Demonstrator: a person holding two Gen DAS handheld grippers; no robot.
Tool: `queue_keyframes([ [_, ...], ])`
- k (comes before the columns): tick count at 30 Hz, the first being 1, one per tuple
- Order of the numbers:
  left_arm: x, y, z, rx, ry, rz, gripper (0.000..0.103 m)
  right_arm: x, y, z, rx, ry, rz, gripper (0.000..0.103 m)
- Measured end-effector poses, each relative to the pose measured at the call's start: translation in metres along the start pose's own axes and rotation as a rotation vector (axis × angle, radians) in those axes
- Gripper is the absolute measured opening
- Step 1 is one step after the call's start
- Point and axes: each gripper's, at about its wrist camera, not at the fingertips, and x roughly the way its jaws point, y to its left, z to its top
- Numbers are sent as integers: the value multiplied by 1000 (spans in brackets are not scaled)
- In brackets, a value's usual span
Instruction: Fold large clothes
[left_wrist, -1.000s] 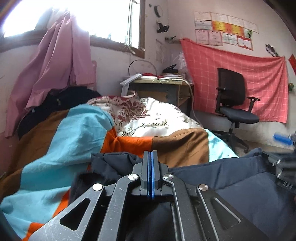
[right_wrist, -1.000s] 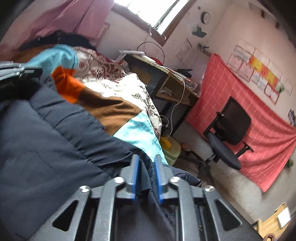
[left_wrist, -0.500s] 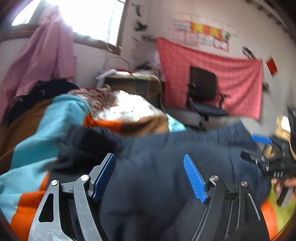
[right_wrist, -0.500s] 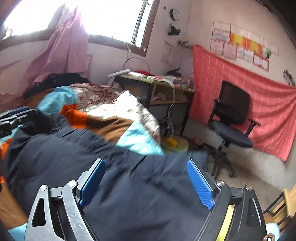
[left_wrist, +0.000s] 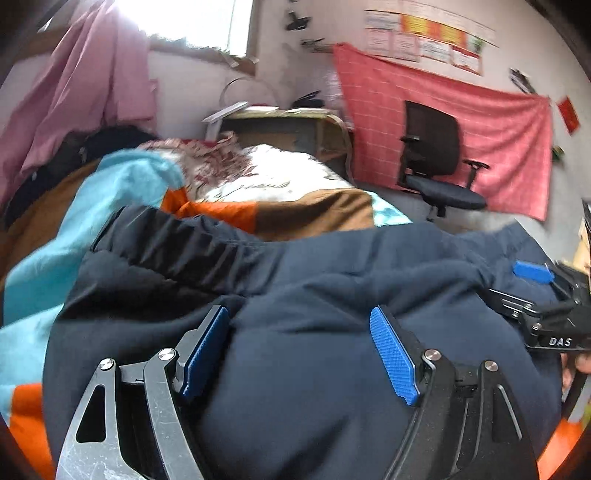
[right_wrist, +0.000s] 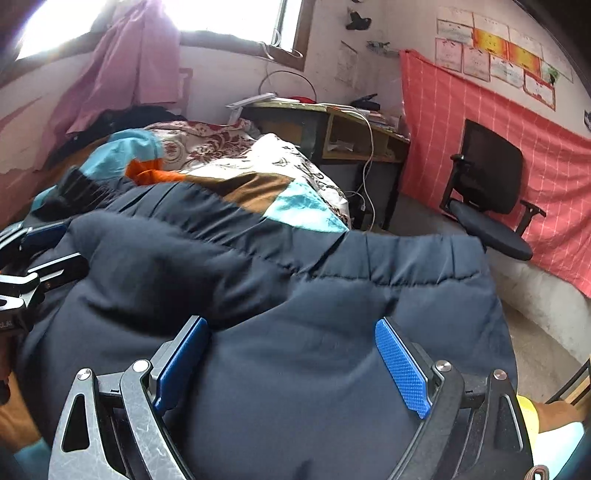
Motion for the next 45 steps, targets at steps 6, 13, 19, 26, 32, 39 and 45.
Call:
queue_keyframes([
  [6,10,3,0,14,0,21,75,30,-21,10,83,63,28,92],
  [13,25,1,0,27,-15,30,76,52,-31,5,134,120,94,94],
  [19,28,1,-2,30,-22,26,76,59,-36,3,157,132,121,95],
  [26,16,5,7,5,13,-4,76,59,-37,1,159,115,119,96],
  [32,-32,12,12,8,28,-58,76,48,-39,1,166,88,122,97],
  [39,-70,46,11,44,-16,-10,86,24,-37,0,180,39,56,97],
  [45,-73,95,2,-70,44,10,86,-6,-53,-6,241,0,61,99],
])
